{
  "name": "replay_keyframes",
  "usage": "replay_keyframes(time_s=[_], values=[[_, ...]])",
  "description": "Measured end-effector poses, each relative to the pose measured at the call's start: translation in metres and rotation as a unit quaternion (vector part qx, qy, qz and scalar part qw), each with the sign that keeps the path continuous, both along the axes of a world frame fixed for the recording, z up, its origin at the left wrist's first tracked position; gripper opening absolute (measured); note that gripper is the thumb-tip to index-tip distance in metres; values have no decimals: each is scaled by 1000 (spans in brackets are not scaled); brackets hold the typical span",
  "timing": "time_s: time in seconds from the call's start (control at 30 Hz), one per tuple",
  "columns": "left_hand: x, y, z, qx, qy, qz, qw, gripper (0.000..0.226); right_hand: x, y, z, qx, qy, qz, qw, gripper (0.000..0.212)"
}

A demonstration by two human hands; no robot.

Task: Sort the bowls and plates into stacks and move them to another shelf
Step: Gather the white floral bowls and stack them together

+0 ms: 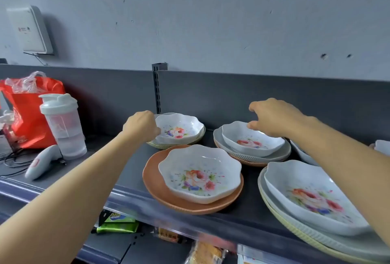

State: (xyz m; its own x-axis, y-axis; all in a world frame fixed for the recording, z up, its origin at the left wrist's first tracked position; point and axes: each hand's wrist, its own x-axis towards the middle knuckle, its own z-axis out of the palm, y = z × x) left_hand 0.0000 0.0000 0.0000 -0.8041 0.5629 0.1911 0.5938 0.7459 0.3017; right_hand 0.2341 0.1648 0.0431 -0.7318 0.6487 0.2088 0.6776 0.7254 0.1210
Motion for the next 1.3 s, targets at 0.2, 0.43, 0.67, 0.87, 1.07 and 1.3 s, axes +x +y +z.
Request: replay_keyframes(time_s=[0.2, 0.43, 0.67, 0.87, 1.07, 1.3], values=[[-12, 3, -5, 46, -64, 45, 996, 27, 4, 9, 5, -15, -26, -27, 999, 36], [-11, 11, -7, 54, -91, 80, 991, 15, 20, 31, -7, -73, -46, -79, 993, 39], [-7, 18, -1, 87, -130, 103, 982, 32, 30, 44, -11, -95, -38, -89, 991, 40], [0, 8, 14, 212, -200, 98, 952, 19, 29, 50, -14, -104, -25, -90, 990, 35], [30, 38, 38, 266, -265, 31, 927, 15, 38, 56, -6, -37, 40, -112, 992, 24], [89, 99, 29, 200, -283, -74, 935, 25, 77, 66, -4, -51, 52, -147, 987, 26]])
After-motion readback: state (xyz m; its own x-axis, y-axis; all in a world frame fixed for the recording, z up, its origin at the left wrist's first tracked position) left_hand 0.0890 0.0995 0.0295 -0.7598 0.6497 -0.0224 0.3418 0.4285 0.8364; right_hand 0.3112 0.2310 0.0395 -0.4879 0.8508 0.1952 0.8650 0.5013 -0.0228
